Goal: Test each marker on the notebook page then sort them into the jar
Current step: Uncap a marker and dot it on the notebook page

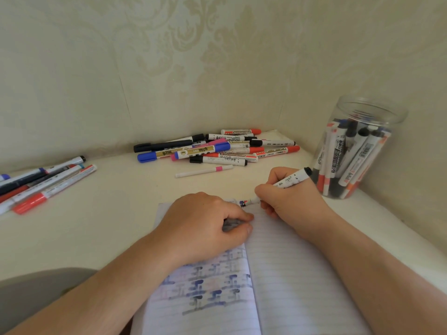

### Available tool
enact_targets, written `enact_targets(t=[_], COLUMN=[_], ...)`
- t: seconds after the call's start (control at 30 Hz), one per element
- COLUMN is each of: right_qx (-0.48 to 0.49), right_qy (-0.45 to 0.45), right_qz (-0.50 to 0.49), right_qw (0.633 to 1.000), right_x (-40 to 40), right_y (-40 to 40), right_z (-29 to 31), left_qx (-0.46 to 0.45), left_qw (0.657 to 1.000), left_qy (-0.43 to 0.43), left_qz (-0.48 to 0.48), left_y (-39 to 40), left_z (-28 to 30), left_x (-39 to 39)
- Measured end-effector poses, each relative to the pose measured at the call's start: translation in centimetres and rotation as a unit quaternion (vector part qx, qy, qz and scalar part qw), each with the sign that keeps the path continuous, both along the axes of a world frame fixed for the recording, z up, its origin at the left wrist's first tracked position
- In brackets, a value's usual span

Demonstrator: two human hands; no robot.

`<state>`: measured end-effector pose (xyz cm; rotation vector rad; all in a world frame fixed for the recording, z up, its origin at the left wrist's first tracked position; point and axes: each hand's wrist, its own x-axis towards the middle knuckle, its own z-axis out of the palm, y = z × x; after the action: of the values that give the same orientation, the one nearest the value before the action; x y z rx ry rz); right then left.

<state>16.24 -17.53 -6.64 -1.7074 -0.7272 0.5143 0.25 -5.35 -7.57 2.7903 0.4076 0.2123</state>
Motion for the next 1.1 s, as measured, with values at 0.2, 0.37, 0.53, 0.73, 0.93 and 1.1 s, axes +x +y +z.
enact_targets(t=[0.2, 0.37, 0.53, 0.73, 0.93, 1.1], right_qx=[0.122, 0.142, 0.142, 0.123, 0.101, 0.092], right_qy=[0.121, 0.15, 0.174, 0.141, 0.086, 0.021], right_qz=[0.031, 0.095, 0.119, 0.118, 0.125, 0.125], right_qw=[0.985, 0.974, 0.967, 0.975, 0.983, 0.988], right_x=[0.8, 1.1, 1.4, 1.5, 1.0, 0.8], right_y=[-0.5, -1.2, -1.3, -1.2, -1.0, -1.3], right_z=[0.4, 0.9, 0.6, 0.2, 0.1, -0.1], left_qx=[-0.177, -0.243, -0.242, -0.218, -0.164, -0.232], left_qw=[0.979, 0.948, 0.952, 0.958, 0.971, 0.949], left_qy=[-0.1, -0.18, -0.154, -0.158, -0.152, -0.19], left_qz=[0.035, 0.1, 0.109, 0.097, 0.087, 0.093], left_y=[0.7, 1.9, 1.7, 1.2, 0.9, 1.6], left_z=[0.0, -0.4, -0.1, 0.3, 0.3, 0.2], left_x=[-0.7, -0.6, -0.4, -0.8, -0.8, -1.0])
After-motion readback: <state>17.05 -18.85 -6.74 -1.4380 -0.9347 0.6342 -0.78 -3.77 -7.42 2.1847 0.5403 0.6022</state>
